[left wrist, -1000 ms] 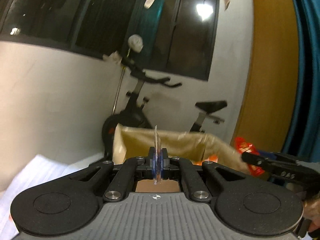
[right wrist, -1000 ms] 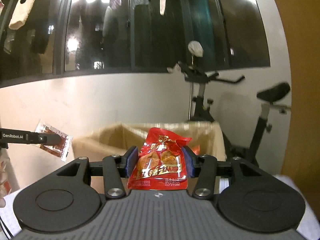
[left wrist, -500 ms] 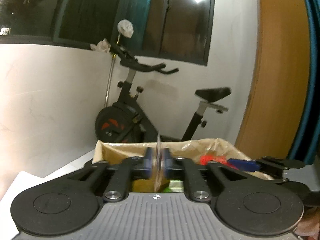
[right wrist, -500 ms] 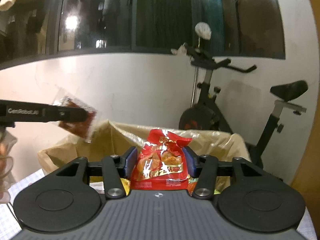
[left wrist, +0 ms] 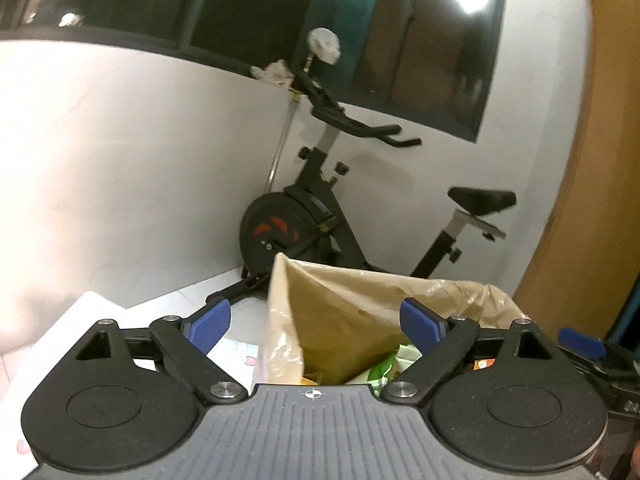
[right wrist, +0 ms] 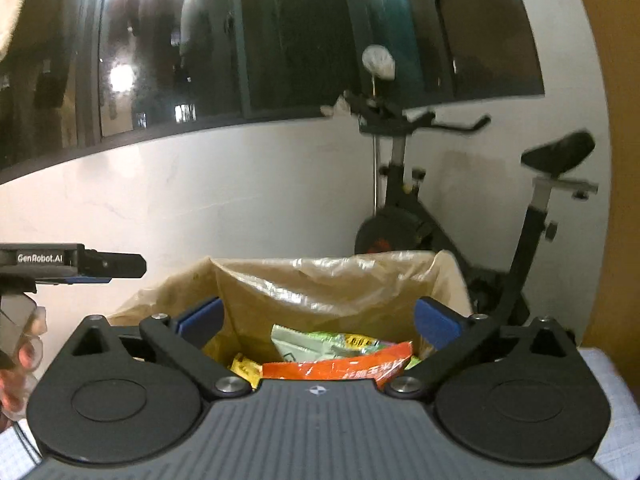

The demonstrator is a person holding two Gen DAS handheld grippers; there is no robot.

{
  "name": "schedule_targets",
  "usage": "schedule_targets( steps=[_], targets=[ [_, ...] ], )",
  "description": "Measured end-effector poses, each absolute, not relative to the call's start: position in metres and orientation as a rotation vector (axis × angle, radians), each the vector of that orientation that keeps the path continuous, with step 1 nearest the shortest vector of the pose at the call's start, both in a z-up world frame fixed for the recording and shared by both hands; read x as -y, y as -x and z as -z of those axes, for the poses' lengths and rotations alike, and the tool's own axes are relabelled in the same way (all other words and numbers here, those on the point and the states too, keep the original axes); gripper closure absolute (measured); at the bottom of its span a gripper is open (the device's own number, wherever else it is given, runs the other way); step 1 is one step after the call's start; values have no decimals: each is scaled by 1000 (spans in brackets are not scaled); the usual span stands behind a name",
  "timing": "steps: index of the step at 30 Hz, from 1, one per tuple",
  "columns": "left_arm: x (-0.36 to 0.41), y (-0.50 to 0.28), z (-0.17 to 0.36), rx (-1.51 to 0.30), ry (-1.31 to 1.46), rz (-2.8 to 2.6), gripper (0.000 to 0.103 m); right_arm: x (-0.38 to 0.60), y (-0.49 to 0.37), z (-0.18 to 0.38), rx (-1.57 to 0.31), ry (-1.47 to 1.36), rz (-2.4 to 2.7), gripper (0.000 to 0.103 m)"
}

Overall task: Organize snacks
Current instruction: 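Move both tools back down to the snacks beside the box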

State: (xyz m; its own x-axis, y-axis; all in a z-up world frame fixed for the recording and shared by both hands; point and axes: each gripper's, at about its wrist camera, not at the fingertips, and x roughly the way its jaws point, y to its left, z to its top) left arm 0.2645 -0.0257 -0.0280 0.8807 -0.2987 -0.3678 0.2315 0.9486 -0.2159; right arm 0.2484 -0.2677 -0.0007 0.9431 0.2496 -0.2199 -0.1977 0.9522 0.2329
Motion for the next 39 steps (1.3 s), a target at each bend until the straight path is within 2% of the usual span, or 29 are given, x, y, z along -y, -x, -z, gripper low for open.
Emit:
schedule_targets(
  steps=[4,15,29,39],
  targets=[
    [15,-254,27,-387,166,279,9,271,-231,1,-196,-259,-248,0],
    [-1,-218,33,-296,82,314,9,274,-204,9,-253,-320,-331,0],
    [-30,-187,61,-349,51,216,10,256,-165,32,-292,-231,-289,0],
    [-28,-180,97,-428,-20,192,10,245,-158,85,-400,-255,-297,0]
  ],
)
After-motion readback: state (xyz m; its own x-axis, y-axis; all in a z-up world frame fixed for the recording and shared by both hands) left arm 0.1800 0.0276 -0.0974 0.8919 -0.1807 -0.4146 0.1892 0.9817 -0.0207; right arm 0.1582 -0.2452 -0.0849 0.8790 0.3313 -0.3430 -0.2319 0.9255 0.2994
